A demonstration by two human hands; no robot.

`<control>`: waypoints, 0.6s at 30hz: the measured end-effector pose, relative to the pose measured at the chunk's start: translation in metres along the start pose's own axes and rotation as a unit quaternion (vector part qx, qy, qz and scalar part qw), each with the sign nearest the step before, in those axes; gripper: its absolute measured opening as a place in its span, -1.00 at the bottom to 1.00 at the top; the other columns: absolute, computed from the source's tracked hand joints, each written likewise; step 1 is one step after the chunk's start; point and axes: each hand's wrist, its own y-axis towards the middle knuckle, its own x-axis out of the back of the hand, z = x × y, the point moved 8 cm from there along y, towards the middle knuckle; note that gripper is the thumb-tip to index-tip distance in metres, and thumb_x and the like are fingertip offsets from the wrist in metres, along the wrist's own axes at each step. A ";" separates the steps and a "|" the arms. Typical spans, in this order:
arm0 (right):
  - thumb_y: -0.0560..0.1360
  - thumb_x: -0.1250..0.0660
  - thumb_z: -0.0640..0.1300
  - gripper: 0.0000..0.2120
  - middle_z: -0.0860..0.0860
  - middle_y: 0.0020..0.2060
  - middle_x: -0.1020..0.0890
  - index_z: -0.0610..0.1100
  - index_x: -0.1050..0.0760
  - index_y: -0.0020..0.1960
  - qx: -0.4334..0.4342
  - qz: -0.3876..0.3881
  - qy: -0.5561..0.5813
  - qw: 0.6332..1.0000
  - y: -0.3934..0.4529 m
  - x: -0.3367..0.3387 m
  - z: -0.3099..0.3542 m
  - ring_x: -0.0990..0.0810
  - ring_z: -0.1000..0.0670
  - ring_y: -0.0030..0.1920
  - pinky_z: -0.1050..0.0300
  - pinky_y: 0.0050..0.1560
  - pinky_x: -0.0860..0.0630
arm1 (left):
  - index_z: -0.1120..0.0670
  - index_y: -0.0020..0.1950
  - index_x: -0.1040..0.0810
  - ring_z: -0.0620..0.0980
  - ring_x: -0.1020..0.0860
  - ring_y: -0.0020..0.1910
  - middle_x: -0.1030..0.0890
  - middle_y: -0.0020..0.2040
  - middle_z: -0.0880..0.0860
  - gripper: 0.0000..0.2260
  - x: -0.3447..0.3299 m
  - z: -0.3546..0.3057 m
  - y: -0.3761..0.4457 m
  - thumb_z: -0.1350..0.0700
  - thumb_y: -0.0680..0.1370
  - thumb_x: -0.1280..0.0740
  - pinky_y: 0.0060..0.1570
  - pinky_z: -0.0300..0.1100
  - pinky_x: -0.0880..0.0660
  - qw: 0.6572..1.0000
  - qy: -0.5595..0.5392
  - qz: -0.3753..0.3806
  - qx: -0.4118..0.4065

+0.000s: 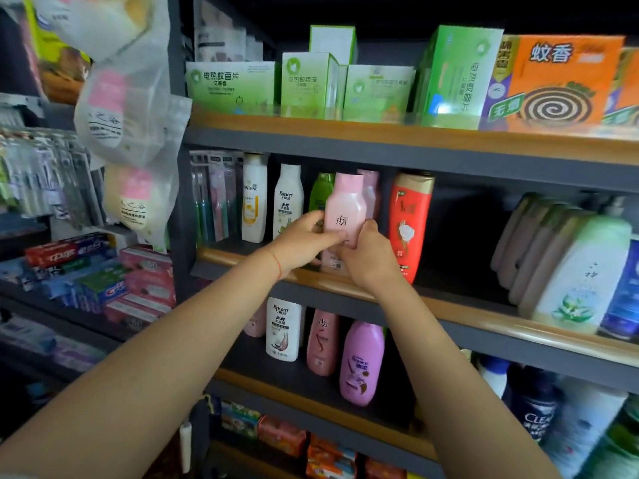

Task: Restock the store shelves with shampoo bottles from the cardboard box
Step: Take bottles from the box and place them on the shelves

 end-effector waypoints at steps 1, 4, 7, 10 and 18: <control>0.55 -0.35 -0.12 -0.64 -0.24 0.12 -0.60 -0.28 -0.30 0.21 0.003 -0.002 -0.011 1.000 -0.003 0.001 0.000 -0.59 -0.24 0.09 0.12 -0.15 -0.36 | -0.02 0.32 -0.45 -0.04 -0.60 0.15 -0.64 0.17 -0.02 -0.66 -0.002 -0.001 0.002 0.03 0.57 -0.40 0.06 -0.08 -0.59 1.000 0.007 0.011 0.001; 0.57 -0.30 -0.11 -0.64 -0.21 0.10 -0.61 -0.24 -0.33 0.28 0.065 -0.073 -0.047 0.994 -0.022 0.017 0.007 -0.60 -0.23 0.06 0.08 -0.15 -0.42 | -0.02 0.34 -0.41 -0.03 -0.60 0.15 -0.62 0.20 -0.02 -0.62 -0.007 -0.001 0.006 0.03 0.56 -0.42 0.10 0.04 -0.60 0.999 0.012 0.036 0.008; 0.55 -0.29 -0.08 -0.72 -0.09 -0.02 -0.63 -0.13 -0.38 0.21 0.083 -0.193 -0.058 0.976 -0.049 0.050 0.000 -0.61 -0.20 -0.08 0.08 -0.23 -0.40 | 0.00 0.36 -0.38 -0.06 -0.60 0.09 -0.61 0.17 -0.02 -0.62 -0.010 -0.002 0.009 0.08 0.58 -0.40 0.05 0.00 -0.60 0.998 -0.008 0.063 0.022; 0.51 -0.31 -0.10 -0.76 -0.14 -0.04 -0.57 -0.19 -0.36 0.07 0.031 -0.286 -0.078 0.955 -0.061 0.076 -0.025 -0.58 -0.26 -0.09 0.06 -0.25 -0.33 | -0.01 0.33 -0.37 -0.10 -0.61 0.04 -0.59 0.15 -0.04 -0.65 -0.017 -0.001 0.013 0.11 0.59 -0.38 0.05 -0.03 -0.60 0.997 -0.023 0.071 0.035; 0.45 -0.39 0.13 -0.45 -0.14 0.14 -0.53 -0.18 -0.29 0.23 -0.071 -0.116 -0.167 0.977 -0.038 0.064 -0.061 -0.56 -0.24 0.14 -0.10 0.11 -0.43 | 0.03 0.30 -0.38 -0.11 -0.60 -0.03 -0.62 0.10 -0.03 -0.53 -0.026 0.002 0.016 0.24 0.48 -0.49 -0.33 -0.25 -0.51 0.999 0.030 0.016 0.022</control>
